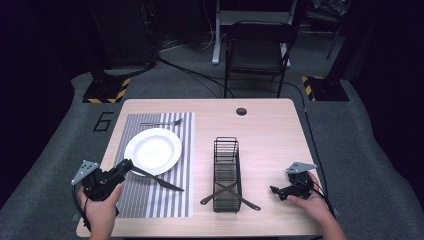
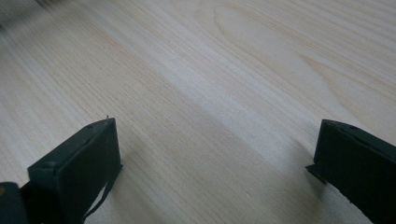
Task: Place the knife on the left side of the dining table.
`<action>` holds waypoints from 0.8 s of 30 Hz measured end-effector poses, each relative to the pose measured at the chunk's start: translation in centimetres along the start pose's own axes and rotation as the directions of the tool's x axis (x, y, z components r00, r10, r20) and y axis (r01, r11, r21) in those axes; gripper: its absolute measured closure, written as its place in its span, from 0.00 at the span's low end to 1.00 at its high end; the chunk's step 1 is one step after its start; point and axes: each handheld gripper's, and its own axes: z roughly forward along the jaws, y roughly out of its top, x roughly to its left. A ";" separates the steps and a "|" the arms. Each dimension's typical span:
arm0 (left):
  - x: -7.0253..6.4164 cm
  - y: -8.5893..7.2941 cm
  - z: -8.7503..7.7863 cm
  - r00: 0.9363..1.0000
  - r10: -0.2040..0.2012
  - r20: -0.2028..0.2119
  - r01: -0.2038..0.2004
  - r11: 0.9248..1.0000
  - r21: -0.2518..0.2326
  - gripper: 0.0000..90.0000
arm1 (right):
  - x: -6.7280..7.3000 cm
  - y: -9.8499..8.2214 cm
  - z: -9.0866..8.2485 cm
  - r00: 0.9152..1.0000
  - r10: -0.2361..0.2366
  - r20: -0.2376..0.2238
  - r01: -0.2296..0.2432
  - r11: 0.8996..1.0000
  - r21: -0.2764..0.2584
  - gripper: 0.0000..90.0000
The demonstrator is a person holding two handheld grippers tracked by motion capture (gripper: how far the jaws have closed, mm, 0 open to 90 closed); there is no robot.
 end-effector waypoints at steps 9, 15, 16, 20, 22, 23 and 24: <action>1.3 -0.7 0.0 1.000 -0.030 -0.008 0.030 1.000 -0.001 0.84 | 0.0 0.0 0.0 1.000 0.000 0.000 0.000 1.000 0.000 0.00; 1.7 -1.2 -0.1 1.000 -0.016 -0.025 0.016 1.000 -0.005 0.83 | 0.0 0.0 0.0 1.000 0.001 -0.001 -0.001 1.000 0.001 0.00; 1.7 -1.3 -0.1 0.999 -0.013 -0.032 0.013 1.000 -0.005 0.82 | 0.0 0.0 0.0 1.000 0.001 0.000 -0.001 1.000 0.000 0.00; 2.2 -1.8 0.0 0.998 -0.032 -0.049 0.031 0.999 -0.010 0.81 | 0.0 0.0 0.0 1.000 0.001 -0.001 -0.001 1.000 0.001 0.00; 2.4 -2.0 0.0 0.998 -0.037 -0.053 0.036 0.999 -0.017 0.81 | 0.0 0.0 0.0 1.000 0.001 0.000 -0.001 1.000 0.000 0.00; 2.5 -2.2 -0.1 0.998 -0.041 -0.056 0.040 0.999 -0.018 0.81 | 0.0 0.0 0.0 1.000 0.000 0.000 0.000 1.000 0.000 0.00; 2.6 -2.2 -0.1 0.998 -0.041 -0.054 0.040 0.999 -0.019 0.81 | 0.0 0.0 0.0 1.000 0.001 0.000 -0.001 1.000 0.000 0.00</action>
